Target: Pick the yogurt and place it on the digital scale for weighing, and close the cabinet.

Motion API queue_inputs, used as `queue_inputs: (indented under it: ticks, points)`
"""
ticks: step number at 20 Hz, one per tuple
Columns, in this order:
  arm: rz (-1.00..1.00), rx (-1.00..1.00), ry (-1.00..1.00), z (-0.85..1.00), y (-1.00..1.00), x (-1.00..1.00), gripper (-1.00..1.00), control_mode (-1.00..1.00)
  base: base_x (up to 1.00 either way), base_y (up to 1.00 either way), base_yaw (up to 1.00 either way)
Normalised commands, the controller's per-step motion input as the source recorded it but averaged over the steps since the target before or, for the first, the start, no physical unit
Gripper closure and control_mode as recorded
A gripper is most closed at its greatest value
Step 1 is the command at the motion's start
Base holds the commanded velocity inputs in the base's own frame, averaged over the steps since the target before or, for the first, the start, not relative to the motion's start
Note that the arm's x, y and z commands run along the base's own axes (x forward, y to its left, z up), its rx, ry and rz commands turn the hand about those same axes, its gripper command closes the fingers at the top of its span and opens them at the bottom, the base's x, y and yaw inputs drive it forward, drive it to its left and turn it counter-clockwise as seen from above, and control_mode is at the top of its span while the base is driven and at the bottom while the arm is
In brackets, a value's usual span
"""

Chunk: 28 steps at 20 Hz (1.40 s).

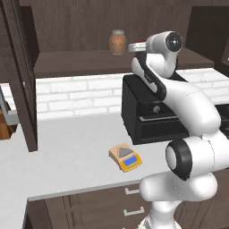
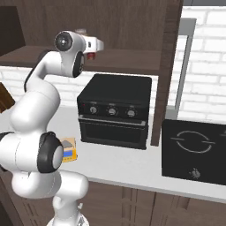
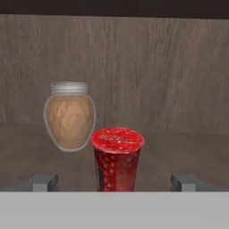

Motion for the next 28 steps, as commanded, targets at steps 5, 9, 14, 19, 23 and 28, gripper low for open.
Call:
queue_inputs:
  ticks: [5, 9, 14, 19, 23, 28]
  points:
    - [0.0, 0.0, 0.0, -0.04, 0.0, 0.28, -1.0, -1.0, 0.0, 0.0, 0.0]
    - [0.0, 0.0, 0.0, 0.0, 0.0, 0.17, -1.0, -1.0, 0.0, 0.0, 0.0]
    - [0.02, 0.0, -0.01, -0.14, 0.0, 0.16, -1.0, -1.0, 0.0, 0.0, 0.0]
    - [0.0, 0.0, 0.0, -0.16, 0.0, 0.27, -1.0, -1.0, 0.0, 0.0, 0.0]
    - [0.0, 0.0, 0.0, -0.12, -0.01, 0.24, -1.0, -1.0, 0.0, 0.0, 0.0]
    - [0.0, 0.0, 0.0, -0.01, -0.01, 0.06, 1.0, -1.0, 0.0, 0.0, 0.0]
